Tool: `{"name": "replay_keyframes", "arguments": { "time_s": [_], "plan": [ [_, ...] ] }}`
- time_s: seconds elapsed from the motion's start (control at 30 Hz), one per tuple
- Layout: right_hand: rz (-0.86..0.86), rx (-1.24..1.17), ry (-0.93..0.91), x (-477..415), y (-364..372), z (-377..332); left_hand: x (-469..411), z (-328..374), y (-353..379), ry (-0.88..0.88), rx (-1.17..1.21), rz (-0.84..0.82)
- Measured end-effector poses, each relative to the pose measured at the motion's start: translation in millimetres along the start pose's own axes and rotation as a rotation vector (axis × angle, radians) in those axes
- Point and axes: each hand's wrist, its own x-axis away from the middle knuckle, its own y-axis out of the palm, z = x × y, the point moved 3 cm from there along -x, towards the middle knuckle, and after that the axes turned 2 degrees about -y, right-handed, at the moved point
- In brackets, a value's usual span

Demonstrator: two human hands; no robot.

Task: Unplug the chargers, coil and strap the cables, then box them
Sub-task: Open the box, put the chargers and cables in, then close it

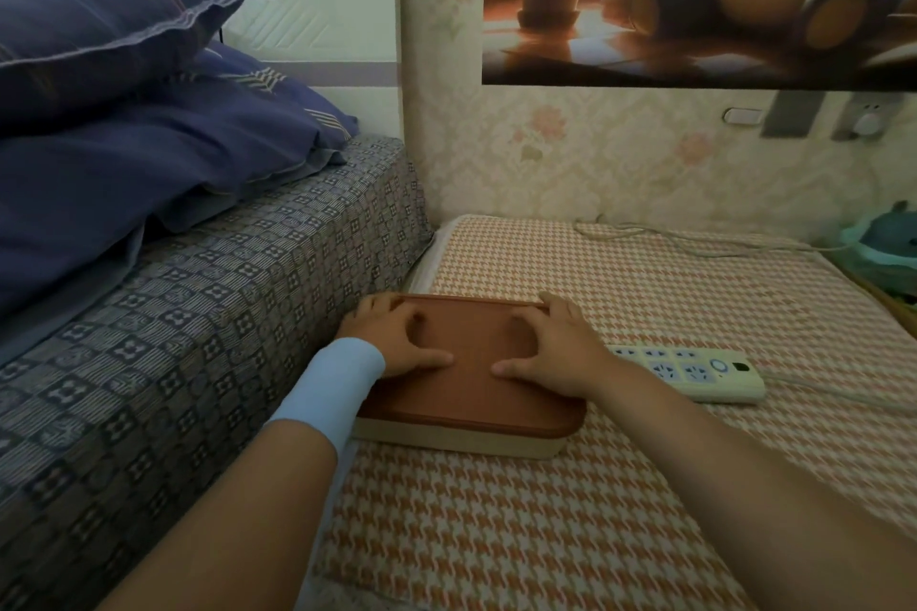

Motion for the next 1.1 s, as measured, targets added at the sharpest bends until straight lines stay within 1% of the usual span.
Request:
{"name": "replay_keyframes", "arguments": {
  "time_s": [0.07, 0.17, 0.3, 0.43, 0.5, 0.57, 0.63, 0.67, 0.77, 0.83, 0.97, 1.1],
  "plan": [
    [-0.103, -0.05, 0.034, -13, 0, 6, -17, -2, 3, 0.024, 0.02, -0.083],
    [-0.197, -0.063, 0.055, -28, 3, 14, -35, -8, 9, 0.024, 0.051, -0.117],
    [-0.186, -0.05, 0.047, -35, 4, 20, -40, -10, 13, 0.022, 0.136, -0.111],
    [-0.188, -0.096, 0.042, -30, 8, 19, -39, -10, 16, -0.003, 0.05, -0.107],
    [-0.149, -0.099, 0.051, -22, 9, 18, -33, -9, 15, -0.018, 0.016, -0.131],
    [-0.059, -0.127, 0.07, -10, 10, 14, -21, -8, 15, -0.068, 0.03, -0.142],
    [0.014, -0.157, 0.061, 6, 14, 8, -5, -7, 17, -0.111, 0.026, -0.092],
    [0.003, -0.165, 0.038, 16, 16, 5, 5, -6, 20, -0.117, 0.006, -0.058],
    [-0.184, -0.173, -0.051, 44, 18, -1, 34, -10, 32, -0.091, -0.012, 0.011],
    [-0.257, -0.184, -0.08, 56, 16, 3, 50, -14, 37, -0.035, -0.022, 0.024],
    [-0.237, -0.146, -0.124, 58, 17, 10, 53, -16, 37, 0.012, -0.044, 0.037],
    [-0.183, -0.195, -0.099, 41, 17, 16, 30, -10, 33, 0.02, 0.015, 0.1]
  ]
}}
